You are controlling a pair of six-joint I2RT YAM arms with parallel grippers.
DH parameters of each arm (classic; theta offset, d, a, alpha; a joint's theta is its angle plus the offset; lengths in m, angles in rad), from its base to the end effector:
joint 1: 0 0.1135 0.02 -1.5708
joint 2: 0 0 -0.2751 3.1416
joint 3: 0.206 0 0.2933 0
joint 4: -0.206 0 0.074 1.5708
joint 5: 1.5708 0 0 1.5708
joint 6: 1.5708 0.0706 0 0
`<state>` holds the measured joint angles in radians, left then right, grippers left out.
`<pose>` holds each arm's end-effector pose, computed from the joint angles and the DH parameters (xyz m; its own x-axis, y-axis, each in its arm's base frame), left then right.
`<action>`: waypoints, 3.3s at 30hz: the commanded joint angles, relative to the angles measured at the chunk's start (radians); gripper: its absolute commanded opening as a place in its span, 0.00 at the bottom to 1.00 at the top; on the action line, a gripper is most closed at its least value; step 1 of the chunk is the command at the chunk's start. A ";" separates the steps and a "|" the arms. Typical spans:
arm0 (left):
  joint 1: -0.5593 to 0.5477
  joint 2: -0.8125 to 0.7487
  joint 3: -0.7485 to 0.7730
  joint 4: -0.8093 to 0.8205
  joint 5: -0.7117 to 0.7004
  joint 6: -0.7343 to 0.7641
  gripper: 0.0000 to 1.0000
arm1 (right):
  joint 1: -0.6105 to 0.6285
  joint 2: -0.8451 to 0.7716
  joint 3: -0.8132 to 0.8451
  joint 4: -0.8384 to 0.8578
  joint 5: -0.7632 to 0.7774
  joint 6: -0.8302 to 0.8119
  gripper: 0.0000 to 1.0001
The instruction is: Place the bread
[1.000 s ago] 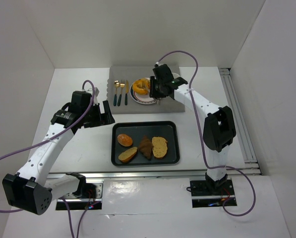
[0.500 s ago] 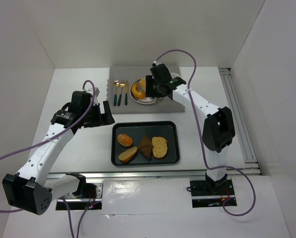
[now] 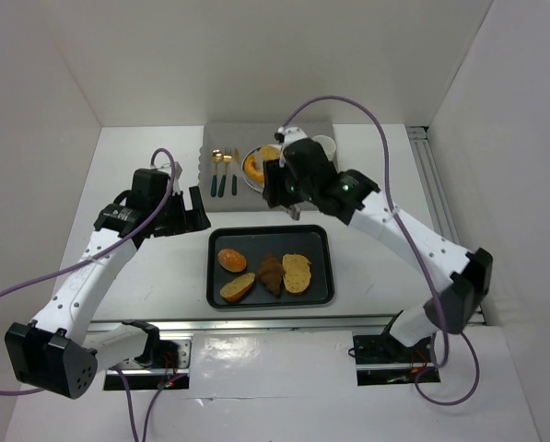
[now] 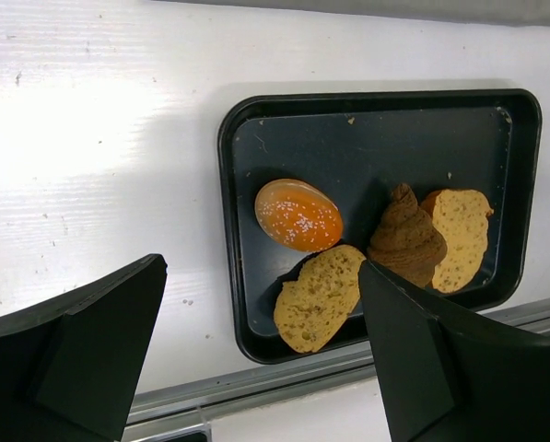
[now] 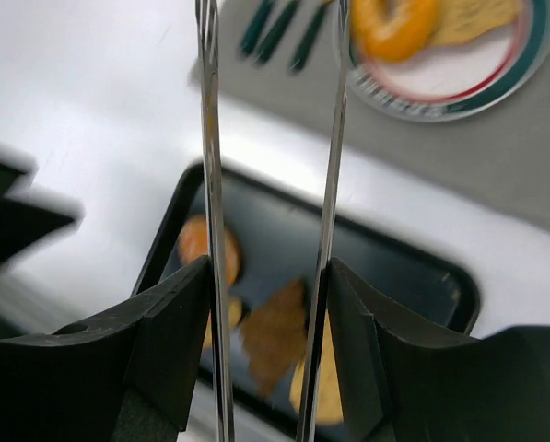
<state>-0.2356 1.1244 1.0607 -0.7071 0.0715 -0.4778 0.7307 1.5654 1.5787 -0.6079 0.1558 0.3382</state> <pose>0.2858 -0.0738 0.3026 -0.7316 -0.2961 -0.6141 -0.0605 0.9254 -0.3741 0.3230 0.2747 0.3719 -0.5805 -0.0801 -0.8103 -0.3932 0.8990 0.1928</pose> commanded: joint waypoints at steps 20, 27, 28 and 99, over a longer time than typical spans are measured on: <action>0.016 0.005 0.039 0.006 -0.010 -0.070 0.99 | 0.279 -0.071 -0.332 -0.070 -0.205 -0.013 0.59; 0.016 0.005 0.030 0.015 -0.001 -0.061 0.99 | 0.279 0.016 -0.319 -0.039 -0.168 -0.024 0.59; 0.016 0.005 0.030 0.015 -0.001 -0.052 0.99 | 0.288 0.033 -0.310 -0.039 -0.168 -0.033 0.59; 0.044 0.066 0.136 -0.071 -0.062 0.007 0.99 | -0.423 -0.173 -0.203 0.097 0.393 0.099 0.66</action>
<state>-0.2035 1.1976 1.1633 -0.7498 0.0311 -0.4984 0.3870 1.3766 1.4506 -0.5632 0.4355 0.4282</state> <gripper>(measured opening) 0.990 0.661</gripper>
